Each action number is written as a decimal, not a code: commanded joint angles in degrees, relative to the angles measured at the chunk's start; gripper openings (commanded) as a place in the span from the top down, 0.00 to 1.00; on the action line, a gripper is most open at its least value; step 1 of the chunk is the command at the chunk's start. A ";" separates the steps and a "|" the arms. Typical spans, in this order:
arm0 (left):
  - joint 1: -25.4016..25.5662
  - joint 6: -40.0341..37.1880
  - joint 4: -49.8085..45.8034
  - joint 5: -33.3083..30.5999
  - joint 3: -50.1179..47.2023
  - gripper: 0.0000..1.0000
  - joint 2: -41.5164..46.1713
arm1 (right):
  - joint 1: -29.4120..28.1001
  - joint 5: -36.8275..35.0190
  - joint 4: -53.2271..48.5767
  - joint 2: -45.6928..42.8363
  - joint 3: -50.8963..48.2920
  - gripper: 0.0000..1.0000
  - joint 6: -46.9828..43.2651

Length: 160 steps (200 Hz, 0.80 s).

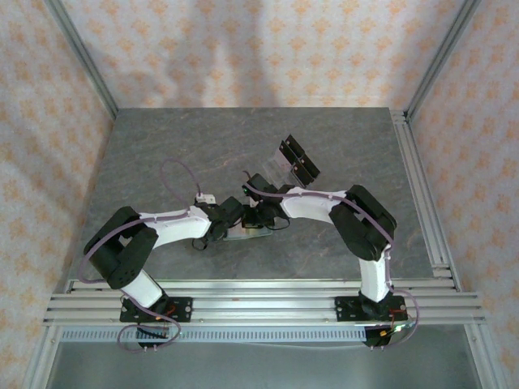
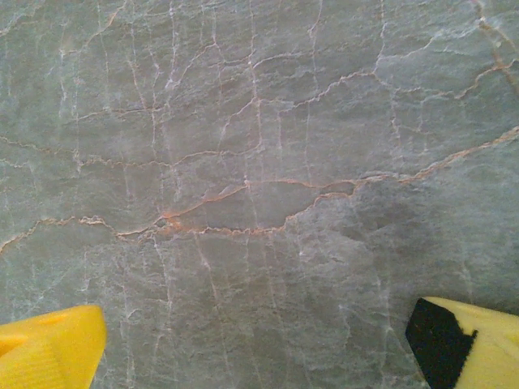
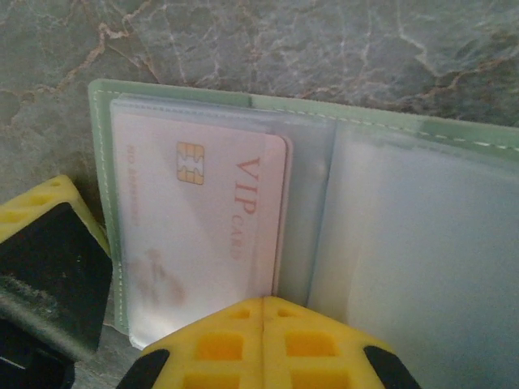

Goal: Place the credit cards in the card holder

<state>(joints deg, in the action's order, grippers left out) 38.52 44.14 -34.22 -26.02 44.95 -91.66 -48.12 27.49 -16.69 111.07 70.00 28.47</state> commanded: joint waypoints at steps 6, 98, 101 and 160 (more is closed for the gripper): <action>0.41 1.27 1.41 1.25 -0.13 0.00 -2.30 | -0.84 1.70 2.06 0.50 2.26 1.00 1.02; 0.11 1.49 -4.75 -2.66 2.17 0.00 6.20 | 1.02 -9.76 -6.62 -13.84 -3.74 0.60 -2.70; 0.11 1.41 -4.80 -2.70 2.26 0.00 6.53 | 1.01 -10.69 -7.19 -14.31 -3.95 0.59 -2.86; -2.27 -4.95 6.65 8.94 0.28 0.00 12.43 | 1.19 -21.24 -11.72 -13.37 -6.06 0.48 -5.68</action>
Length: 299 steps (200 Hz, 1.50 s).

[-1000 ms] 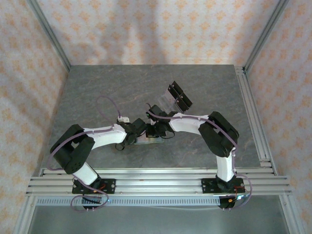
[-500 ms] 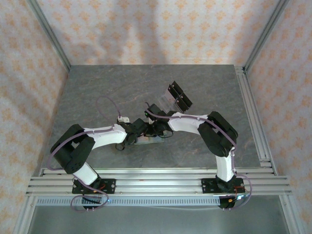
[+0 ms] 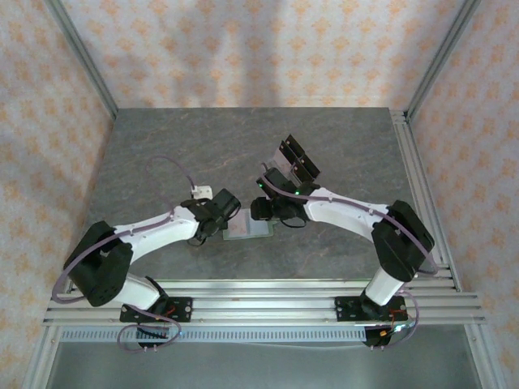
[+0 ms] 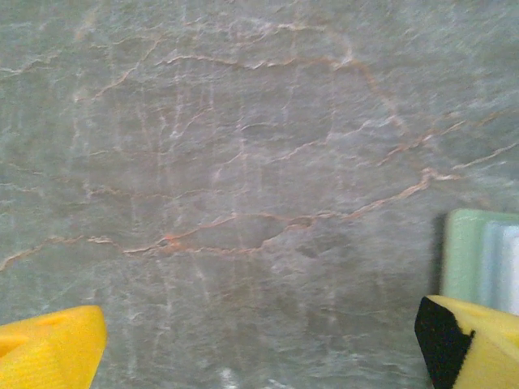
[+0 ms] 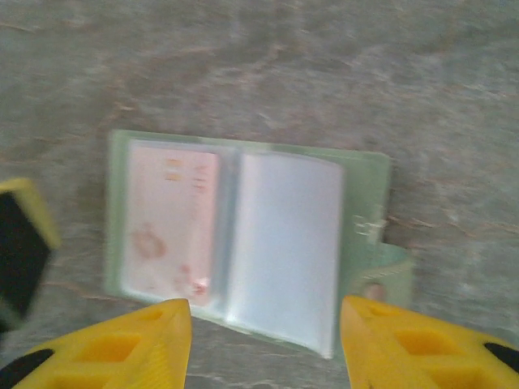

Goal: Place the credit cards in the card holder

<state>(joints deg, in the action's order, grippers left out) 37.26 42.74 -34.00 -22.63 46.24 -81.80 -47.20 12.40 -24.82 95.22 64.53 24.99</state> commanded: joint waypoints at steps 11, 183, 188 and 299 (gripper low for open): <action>-1.53 -4.14 8.59 8.06 -1.65 0.00 3.55 | 0.27 -6.81 -3.19 3.81 -0.15 0.48 -2.44; -5.47 -5.12 25.52 24.25 -5.91 0.00 -3.37 | 4.75 -0.20 6.77 6.38 -6.88 1.00 -0.65; -5.47 -5.15 25.67 24.34 -5.85 0.00 -3.66 | 4.75 -0.06 6.87 6.40 -6.94 1.00 -0.65; -5.39 -4.17 29.12 28.40 -5.68 0.00 -2.74 | 4.83 1.73 7.52 8.11 -6.00 1.00 -0.39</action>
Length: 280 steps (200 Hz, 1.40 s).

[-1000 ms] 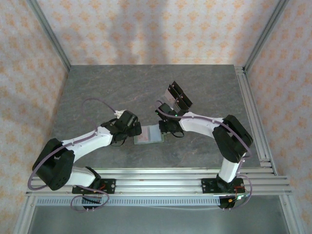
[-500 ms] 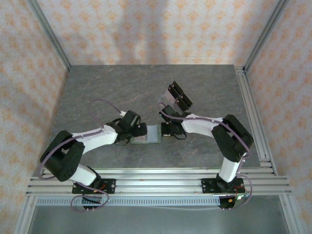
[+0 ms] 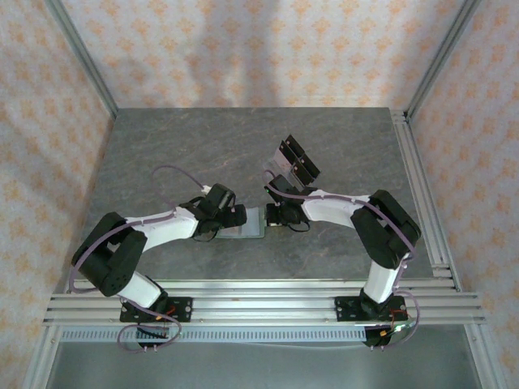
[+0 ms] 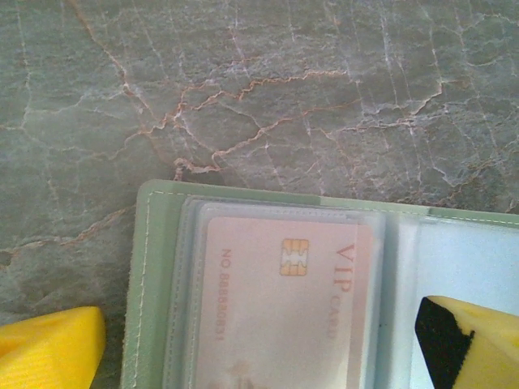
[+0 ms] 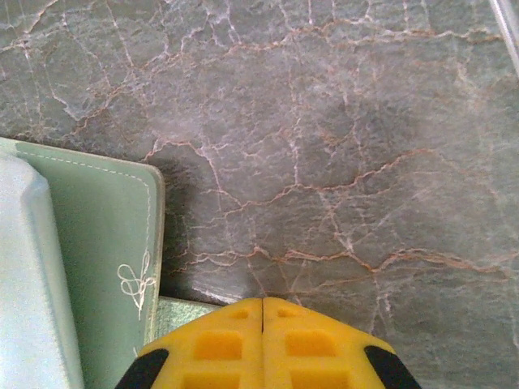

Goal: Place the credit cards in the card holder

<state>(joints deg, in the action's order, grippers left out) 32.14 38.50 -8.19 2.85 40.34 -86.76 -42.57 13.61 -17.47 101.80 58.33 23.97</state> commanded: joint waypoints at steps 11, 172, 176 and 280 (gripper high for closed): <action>-0.31 0.47 3.61 3.37 -0.05 0.00 3.50 | 0.20 0.68 0.28 1.65 0.38 1.00 0.62; 9.50 8.70 10.57 3.30 4.00 0.00 2.68 | 1.34 2.91 2.79 1.15 -0.55 0.97 2.50; 9.79 8.90 10.73 3.31 4.13 0.00 2.12 | 1.43 2.90 2.81 0.82 -0.73 0.95 2.63; 10.62 7.02 5.41 -4.08 6.57 0.00 5.88 | 2.14 1.29 -0.09 -13.10 -5.09 0.63 4.86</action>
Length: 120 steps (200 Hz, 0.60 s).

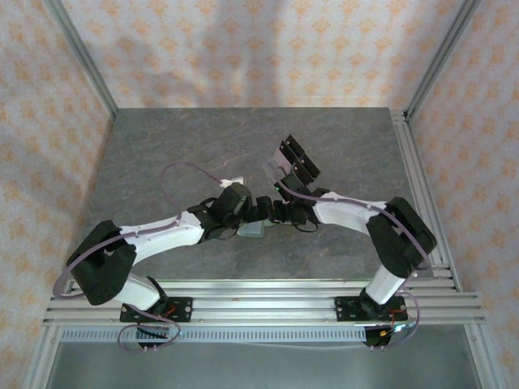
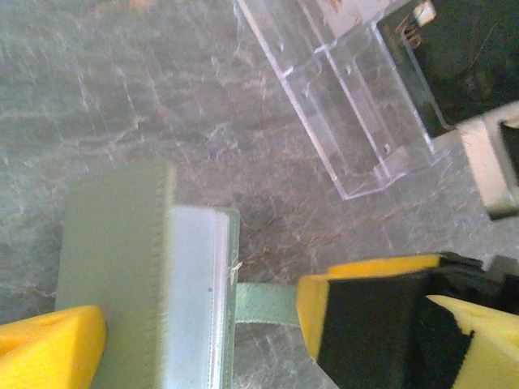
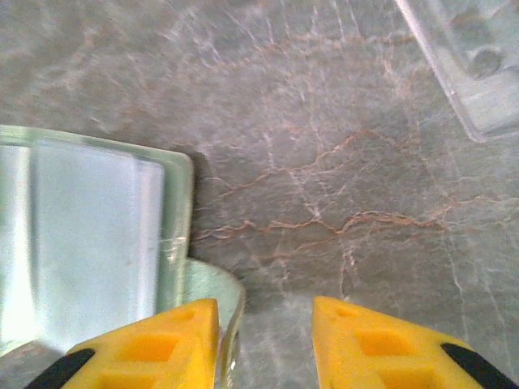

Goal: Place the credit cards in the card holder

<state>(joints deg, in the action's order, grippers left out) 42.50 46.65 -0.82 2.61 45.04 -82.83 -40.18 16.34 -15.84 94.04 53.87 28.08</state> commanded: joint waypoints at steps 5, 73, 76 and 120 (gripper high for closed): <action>0.21 -1.00 -1.69 -3.76 1.98 0.00 1.57 | -0.25 -1.65 -2.10 -6.27 -0.88 0.63 0.90; 0.95 2.03 4.02 -0.32 2.96 0.00 -4.84 | 0.43 -5.81 -5.04 -15.50 -4.35 0.60 1.97; 1.11 2.16 4.06 -0.25 3.17 0.00 -5.07 | 0.60 -5.94 -5.10 -15.67 -4.53 0.60 2.05; 3.78 4.05 4.91 -1.40 5.30 0.00 -10.01 | 2.91 -5.79 -4.38 -18.69 -7.62 0.60 3.45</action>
<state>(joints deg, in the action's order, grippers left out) 44.73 48.86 2.50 2.50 48.56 -90.17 -38.15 11.97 -19.81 77.62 47.42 30.06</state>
